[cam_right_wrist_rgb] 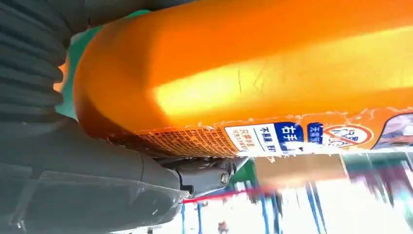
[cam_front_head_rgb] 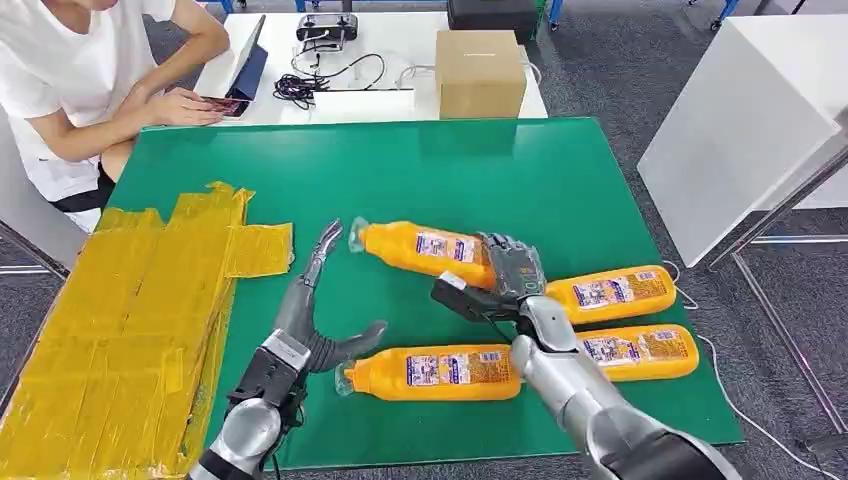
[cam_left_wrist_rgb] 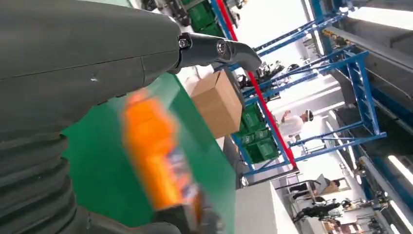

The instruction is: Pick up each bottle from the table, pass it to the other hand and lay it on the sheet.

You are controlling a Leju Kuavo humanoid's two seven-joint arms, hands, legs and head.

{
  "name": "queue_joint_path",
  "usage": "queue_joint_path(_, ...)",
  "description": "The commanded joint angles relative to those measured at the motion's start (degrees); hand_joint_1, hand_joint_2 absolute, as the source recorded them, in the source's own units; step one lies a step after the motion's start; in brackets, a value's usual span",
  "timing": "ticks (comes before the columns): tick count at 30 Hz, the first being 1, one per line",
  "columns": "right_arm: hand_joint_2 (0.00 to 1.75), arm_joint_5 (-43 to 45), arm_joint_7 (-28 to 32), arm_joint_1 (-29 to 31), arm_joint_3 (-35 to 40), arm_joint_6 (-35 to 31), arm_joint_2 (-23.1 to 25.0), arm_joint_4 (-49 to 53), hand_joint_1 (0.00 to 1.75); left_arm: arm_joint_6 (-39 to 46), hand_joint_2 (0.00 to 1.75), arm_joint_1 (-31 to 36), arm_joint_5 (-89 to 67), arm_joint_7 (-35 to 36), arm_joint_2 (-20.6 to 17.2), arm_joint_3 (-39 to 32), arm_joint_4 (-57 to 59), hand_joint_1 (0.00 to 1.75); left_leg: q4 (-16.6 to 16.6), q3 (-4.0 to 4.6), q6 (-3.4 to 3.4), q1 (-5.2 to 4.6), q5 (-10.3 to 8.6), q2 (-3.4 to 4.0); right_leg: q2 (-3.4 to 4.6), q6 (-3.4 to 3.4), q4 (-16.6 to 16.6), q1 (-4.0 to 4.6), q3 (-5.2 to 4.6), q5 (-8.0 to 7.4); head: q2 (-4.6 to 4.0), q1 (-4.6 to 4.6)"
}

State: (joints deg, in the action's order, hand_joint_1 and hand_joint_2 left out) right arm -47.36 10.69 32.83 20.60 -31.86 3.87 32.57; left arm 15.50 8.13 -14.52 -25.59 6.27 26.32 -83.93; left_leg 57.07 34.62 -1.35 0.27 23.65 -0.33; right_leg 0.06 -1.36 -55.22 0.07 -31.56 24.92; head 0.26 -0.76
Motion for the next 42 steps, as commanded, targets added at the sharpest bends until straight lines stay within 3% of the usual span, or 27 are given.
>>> queue_joint_path(1, 1.75, 21.9, 11.9, -14.5, -12.5, 4.9, 3.9, 30.7, 1.75, -3.6, 1.75, 0.4, 7.9, 1.4, -1.1, -1.1, -0.4, 0.00, 0.0, -0.05, 0.05, 0.02, 0.04, -0.07, -0.07, 0.01, 0.0, 0.02, 0.08, 0.06, 0.00, 0.02)
queue_joint_path(6, 1.75, 29.0, 13.7, -19.0, -9.7, 9.1, 4.0, 37.8, 1.73, -5.9, 1.75, 1.2, 10.8, 2.1, -1.8, -1.4, -0.5, 0.00, 0.0, 0.00, 0.06, 0.03, 0.05, -0.17, -0.13, 0.04, 0.0, 0.04, 0.04, 0.10, 0.00, 0.00)
queue_joint_path(12, 1.75, 32.2, 14.3, -18.3, -3.1, 15.9, 4.4, 35.1, 1.73, -16.4, 1.75, 6.2, 24.2, 8.1, -2.8, -2.3, 2.9, 0.00, -0.1, -0.01, 0.05, 0.01, 0.02, -0.10, -0.07, 0.04, 0.0, 0.01, 0.00, 0.08, 0.00, 0.00)
queue_joint_path(20, 1.75, 32.1, 14.8, -17.7, -2.5, 15.4, 4.3, 33.7, 1.75, -16.6, 1.75, 6.5, 24.8, 8.3, -2.8, -2.0, 3.1, 0.00, -0.1, -0.03, 0.04, 0.02, 0.01, -0.08, -0.06, 0.03, 0.0, 0.02, 0.03, 0.06, 0.00, 0.00)
queue_joint_path(29, 1.75, 28.4, 15.1, -14.8, 7.5, 16.6, 6.9, 25.1, 1.73, -17.5, 1.75, 10.0, 28.4, 9.6, -2.3, 0.8, 3.5, 0.00, -0.1, -0.03, 0.06, 0.03, 0.02, -0.01, -0.01, 0.05, 0.0, 0.04, 0.02, 0.05, 0.00, 0.00)
queue_joint_path(30, 1.75, 27.8, 14.6, -13.8, 8.9, 16.7, 7.1, 23.1, 1.71, -17.5, 1.75, 9.9, 28.8, 9.4, -2.4, 1.0, 3.3, 0.00, -0.1, -0.33, 0.12, 0.06, 0.13, 0.06, 0.03, 0.05, 0.0, 0.06, 0.31, 0.14, 0.00, 0.00)
queue_joint_path(31, 1.75, 27.4, 14.1, -13.1, 9.6, 16.7, 7.5, 21.5, 1.73, -17.6, 1.75, 10.0, 28.9, 9.3, -2.4, 1.3, 3.1, 0.00, 0.0, -0.07, 0.07, 0.06, 0.04, 0.02, 0.02, 0.05, 0.1, 0.06, 0.06, 0.05, 0.00, 0.00)
queue_joint_path(37, 1.75, 26.9, 13.8, -12.4, 10.4, 16.4, 7.8, 20.0, 1.75, -17.6, 1.75, 9.9, 29.1, 9.1, -2.4, 1.5, 2.9, 0.00, -0.1, -0.35, 0.08, 0.05, 0.13, 0.08, 0.00, 0.01, 0.1, 0.05, 0.34, 0.14, 0.00, 0.00)
queue_joint_path(41, 1.75, 26.9, 13.8, -12.4, 10.4, 16.4, 7.8, 20.0, 1.75, -17.6, 1.75, 9.9, 29.1, 9.1, -2.4, 1.5, 2.9, 0.00, -0.1, -0.09, 0.05, 0.04, 0.05, -0.03, -0.03, 0.02, 0.1, 0.03, 0.09, 0.09, 0.00, 0.00)
queue_joint_path(42, 1.75, 26.5, 13.6, -11.9, 10.9, 16.3, 7.7, 19.1, 1.75, -17.8, 1.75, 9.8, 29.3, 8.9, -2.4, 1.6, 2.8, 0.00, -0.1, -0.39, 0.07, 0.05, 0.18, 0.02, -0.01, -0.01, 0.1, 0.05, 0.41, 0.19, 0.00, -0.02)
